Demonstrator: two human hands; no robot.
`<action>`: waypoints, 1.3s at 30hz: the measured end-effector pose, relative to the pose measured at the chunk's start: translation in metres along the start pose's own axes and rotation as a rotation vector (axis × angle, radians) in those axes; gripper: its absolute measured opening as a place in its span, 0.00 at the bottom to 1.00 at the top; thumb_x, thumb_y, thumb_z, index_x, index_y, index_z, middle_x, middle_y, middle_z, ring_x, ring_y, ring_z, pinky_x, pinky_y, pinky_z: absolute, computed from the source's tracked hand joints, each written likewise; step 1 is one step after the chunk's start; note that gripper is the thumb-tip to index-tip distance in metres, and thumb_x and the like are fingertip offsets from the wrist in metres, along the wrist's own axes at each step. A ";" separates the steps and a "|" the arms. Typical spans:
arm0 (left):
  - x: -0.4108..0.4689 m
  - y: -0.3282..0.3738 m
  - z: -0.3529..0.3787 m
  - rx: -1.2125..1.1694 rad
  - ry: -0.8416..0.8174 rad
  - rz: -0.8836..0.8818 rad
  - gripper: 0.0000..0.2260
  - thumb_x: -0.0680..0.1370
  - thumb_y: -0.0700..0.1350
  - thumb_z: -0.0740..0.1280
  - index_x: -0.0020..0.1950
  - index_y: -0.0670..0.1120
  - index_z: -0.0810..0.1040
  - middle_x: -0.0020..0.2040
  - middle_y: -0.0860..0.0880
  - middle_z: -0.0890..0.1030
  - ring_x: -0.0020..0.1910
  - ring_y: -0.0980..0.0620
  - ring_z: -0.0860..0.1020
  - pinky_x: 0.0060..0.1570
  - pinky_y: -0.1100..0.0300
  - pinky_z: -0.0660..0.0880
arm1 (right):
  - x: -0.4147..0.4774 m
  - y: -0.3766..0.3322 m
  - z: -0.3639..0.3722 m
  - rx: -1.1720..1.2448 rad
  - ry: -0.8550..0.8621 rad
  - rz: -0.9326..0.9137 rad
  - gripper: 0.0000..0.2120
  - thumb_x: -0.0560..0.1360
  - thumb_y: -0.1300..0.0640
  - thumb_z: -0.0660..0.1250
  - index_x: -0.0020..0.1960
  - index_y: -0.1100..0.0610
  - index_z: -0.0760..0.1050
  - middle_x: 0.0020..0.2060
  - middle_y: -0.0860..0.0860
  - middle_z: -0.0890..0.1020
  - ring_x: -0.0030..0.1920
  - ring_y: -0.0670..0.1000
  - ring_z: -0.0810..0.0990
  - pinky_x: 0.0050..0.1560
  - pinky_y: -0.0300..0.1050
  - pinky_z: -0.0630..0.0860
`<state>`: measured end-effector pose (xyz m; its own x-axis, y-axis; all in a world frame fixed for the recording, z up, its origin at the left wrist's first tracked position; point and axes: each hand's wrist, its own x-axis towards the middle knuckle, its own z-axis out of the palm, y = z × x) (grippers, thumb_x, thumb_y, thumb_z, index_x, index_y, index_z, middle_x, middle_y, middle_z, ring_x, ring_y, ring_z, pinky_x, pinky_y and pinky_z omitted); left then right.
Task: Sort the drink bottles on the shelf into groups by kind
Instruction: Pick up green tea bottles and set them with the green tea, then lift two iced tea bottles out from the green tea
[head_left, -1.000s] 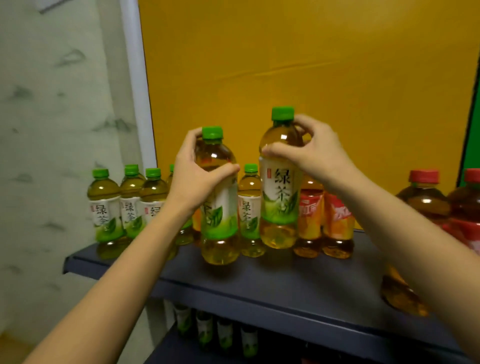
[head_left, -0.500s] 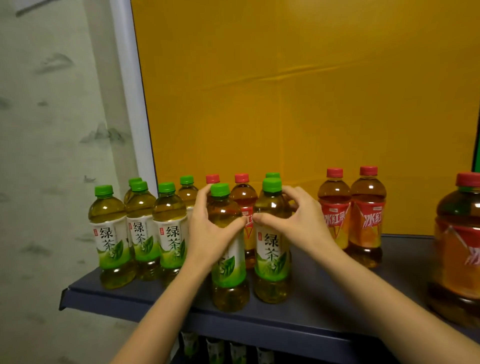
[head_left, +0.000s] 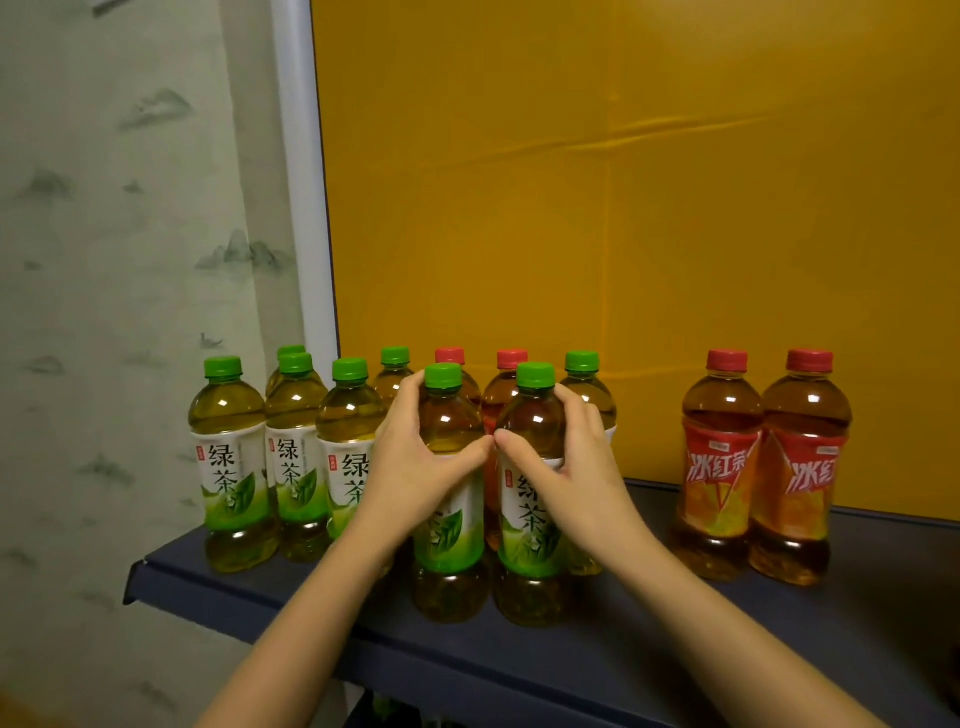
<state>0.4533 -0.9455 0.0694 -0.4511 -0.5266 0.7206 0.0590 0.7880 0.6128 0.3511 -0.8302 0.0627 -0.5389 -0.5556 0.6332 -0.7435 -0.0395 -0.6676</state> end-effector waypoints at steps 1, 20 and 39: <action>0.001 0.001 -0.002 0.031 -0.023 -0.003 0.32 0.65 0.49 0.76 0.65 0.50 0.66 0.59 0.54 0.74 0.60 0.55 0.73 0.59 0.57 0.72 | 0.000 0.000 0.000 -0.013 -0.008 -0.003 0.36 0.72 0.41 0.64 0.73 0.51 0.53 0.69 0.48 0.63 0.69 0.46 0.62 0.63 0.39 0.63; 0.122 0.026 -0.064 0.408 -0.448 0.120 0.22 0.78 0.55 0.58 0.66 0.43 0.68 0.62 0.47 0.73 0.58 0.51 0.71 0.50 0.62 0.70 | 0.106 -0.043 -0.043 -0.522 -0.346 -0.093 0.22 0.74 0.47 0.65 0.64 0.55 0.70 0.58 0.51 0.77 0.57 0.49 0.75 0.58 0.47 0.73; 0.186 -0.023 -0.017 0.486 -1.289 0.085 0.18 0.66 0.38 0.75 0.50 0.50 0.74 0.52 0.43 0.78 0.49 0.46 0.77 0.44 0.56 0.77 | 0.164 -0.028 -0.014 -0.739 -0.946 0.313 0.24 0.72 0.59 0.69 0.66 0.59 0.69 0.61 0.60 0.77 0.61 0.60 0.76 0.62 0.54 0.74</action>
<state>0.3829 -1.0666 0.1952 -0.9753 -0.0175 -0.2203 -0.0665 0.9740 0.2166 0.2780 -0.9086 0.1908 -0.4642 -0.8498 -0.2499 -0.8446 0.5096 -0.1641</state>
